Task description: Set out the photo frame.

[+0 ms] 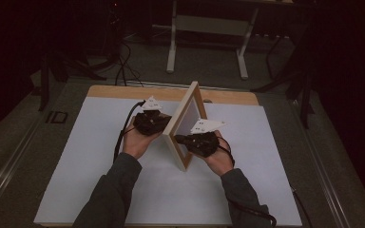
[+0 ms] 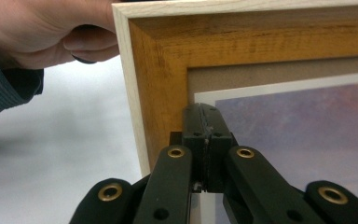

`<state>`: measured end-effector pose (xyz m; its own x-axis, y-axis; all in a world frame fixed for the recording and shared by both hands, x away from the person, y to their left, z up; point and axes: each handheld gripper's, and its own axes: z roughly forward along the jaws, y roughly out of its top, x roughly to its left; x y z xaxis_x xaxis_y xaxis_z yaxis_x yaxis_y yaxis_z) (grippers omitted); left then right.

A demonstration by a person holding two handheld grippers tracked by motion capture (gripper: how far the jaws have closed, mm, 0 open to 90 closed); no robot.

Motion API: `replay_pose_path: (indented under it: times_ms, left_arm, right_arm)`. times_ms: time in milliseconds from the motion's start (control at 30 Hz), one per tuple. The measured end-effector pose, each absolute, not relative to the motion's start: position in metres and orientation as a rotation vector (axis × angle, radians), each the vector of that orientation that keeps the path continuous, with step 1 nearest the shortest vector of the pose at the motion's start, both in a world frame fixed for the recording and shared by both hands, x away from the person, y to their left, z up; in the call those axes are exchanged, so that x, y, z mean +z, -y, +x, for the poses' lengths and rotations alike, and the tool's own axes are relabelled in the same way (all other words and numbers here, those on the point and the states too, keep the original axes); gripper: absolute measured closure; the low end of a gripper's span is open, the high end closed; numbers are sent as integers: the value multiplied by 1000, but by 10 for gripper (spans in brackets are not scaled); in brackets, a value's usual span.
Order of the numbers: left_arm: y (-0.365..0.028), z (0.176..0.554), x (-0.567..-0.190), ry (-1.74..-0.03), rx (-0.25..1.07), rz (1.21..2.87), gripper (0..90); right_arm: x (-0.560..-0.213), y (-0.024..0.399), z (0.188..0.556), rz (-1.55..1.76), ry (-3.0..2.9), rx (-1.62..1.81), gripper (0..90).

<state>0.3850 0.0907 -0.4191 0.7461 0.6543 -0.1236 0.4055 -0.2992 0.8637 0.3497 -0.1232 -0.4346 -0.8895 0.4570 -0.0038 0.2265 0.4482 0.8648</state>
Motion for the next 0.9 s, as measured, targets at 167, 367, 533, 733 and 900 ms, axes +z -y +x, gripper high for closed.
replay_pose_path:
  times_ms: [167,367,533,733,900]
  left_arm:
    - [-93,388,-421,-807,278,1923,900]
    - [-98,388,-419,-826,253,1927,826]
    - [-105,383,-410,-854,273,1897,767]
    - [-117,377,-399,-876,259,1833,682]
    - [-119,366,-390,-876,259,1782,612]
  right_arm:
    - [-435,122,350,594,-2461,1416,898]
    - [-436,122,349,589,-2456,1381,881]
    - [-439,130,350,618,-2451,1369,835]
    - [-440,143,351,654,-2437,1365,798]
    - [-443,152,352,677,-2427,1362,782]
